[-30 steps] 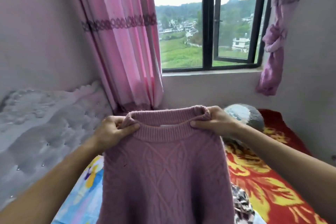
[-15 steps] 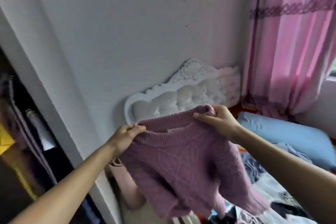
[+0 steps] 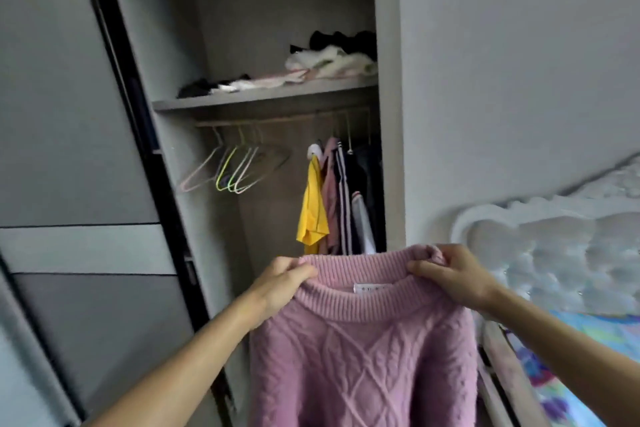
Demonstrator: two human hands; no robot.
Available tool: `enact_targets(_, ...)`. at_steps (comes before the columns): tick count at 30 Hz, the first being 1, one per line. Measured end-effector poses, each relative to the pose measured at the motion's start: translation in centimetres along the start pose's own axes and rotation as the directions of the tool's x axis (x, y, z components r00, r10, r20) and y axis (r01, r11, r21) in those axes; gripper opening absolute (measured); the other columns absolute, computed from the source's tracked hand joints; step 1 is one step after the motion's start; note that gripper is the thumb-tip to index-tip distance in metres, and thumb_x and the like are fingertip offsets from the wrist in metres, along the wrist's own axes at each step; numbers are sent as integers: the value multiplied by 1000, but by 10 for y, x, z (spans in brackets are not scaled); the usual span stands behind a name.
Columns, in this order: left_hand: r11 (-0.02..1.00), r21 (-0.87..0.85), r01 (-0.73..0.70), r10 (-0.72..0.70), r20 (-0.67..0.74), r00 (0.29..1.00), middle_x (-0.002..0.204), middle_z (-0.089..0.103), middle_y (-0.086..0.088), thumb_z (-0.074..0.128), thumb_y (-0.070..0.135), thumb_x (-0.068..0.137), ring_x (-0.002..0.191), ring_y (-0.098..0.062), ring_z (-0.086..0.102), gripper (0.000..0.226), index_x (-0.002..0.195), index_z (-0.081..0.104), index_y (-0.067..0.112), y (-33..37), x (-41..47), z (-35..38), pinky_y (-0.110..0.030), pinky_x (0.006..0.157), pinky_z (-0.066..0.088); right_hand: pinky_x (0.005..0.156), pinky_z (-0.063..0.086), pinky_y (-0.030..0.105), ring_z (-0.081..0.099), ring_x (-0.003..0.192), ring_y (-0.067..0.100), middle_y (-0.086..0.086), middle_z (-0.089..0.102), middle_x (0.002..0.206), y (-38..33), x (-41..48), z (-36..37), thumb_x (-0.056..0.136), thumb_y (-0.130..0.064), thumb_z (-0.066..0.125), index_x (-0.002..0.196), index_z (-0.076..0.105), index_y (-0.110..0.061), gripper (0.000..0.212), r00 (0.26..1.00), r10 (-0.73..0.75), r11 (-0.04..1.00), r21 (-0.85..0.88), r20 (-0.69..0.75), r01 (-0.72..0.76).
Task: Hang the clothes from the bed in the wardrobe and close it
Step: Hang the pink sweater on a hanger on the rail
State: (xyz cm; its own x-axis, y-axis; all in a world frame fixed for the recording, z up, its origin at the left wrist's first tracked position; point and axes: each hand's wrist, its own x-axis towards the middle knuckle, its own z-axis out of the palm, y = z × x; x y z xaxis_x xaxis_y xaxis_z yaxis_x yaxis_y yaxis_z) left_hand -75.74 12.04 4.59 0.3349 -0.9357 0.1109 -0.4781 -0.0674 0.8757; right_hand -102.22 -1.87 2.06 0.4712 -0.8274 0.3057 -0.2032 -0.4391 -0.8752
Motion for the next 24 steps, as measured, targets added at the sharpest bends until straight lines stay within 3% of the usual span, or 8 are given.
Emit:
enact_targets(3,999,30,44,-42,-58,997,60,58,14,66,50,81,65,-4,56,38,61,62,18,-39,8,-65,-28,71,44,56,42,23,48,57,0,-14,54,57,-12,38,76,81,-23,76,67,61,-4,28,999,-15,1000,9,53,14)
enact_targets(5,994,94,49,-40,-97,994,67,55,7,69,51,77,67,-8,54,36,67,63,17,-63,15,-103,-27,66,40,57,44,22,52,58,0,-12,57,59,-18,60,119,82,-24,75,67,61,-5,28,995,-25,999,30,98,22)
enact_targets(7,990,137,35,-12,-171,985,60,48,9,69,52,72,60,-9,47,40,57,54,18,-85,23,-135,-28,61,34,59,44,26,53,60,3,-10,56,61,-26,81,154,85,-26,73,66,60,-6,30,985,-53,998,40,167,47)
enact_targets(11,963,251,-95,177,-324,929,52,34,11,65,36,80,52,-5,32,41,56,36,20,-108,41,-183,-29,54,27,53,33,25,42,53,5,-13,43,55,-35,131,211,90,-28,68,58,45,-18,41,950,-125,992,5,286,129)
enact_targets(15,876,464,-135,340,-394,854,51,43,9,47,51,76,48,-8,34,36,60,34,22,-130,79,-228,-32,52,33,58,30,31,37,60,10,-6,38,62,-27,191,264,89,-32,68,61,42,-17,41,929,-117,991,-16,350,131)
enact_targets(19,794,583,-174,450,-371,812,53,44,8,45,47,81,46,-10,34,29,64,33,27,-146,133,-260,-35,51,34,56,32,31,39,59,8,-5,41,62,-9,267,313,83,-42,72,62,50,-13,42,903,-90,991,-51,419,123)
enact_targets(21,760,622,-188,493,-364,790,54,45,8,48,41,85,47,-11,35,32,63,30,26,-155,165,-271,-37,52,35,56,39,28,48,61,7,-5,51,63,-5,308,329,82,-39,74,68,60,-6,38,874,-47,993,-75,484,95)
enact_targets(24,732,649,-205,515,-331,791,52,42,5,50,39,87,48,-11,37,34,65,30,23,-164,219,-289,-36,51,36,60,50,24,64,68,7,-5,69,71,-11,371,339,81,-32,76,80,72,-11,22,788,42,994,-106,614,29)
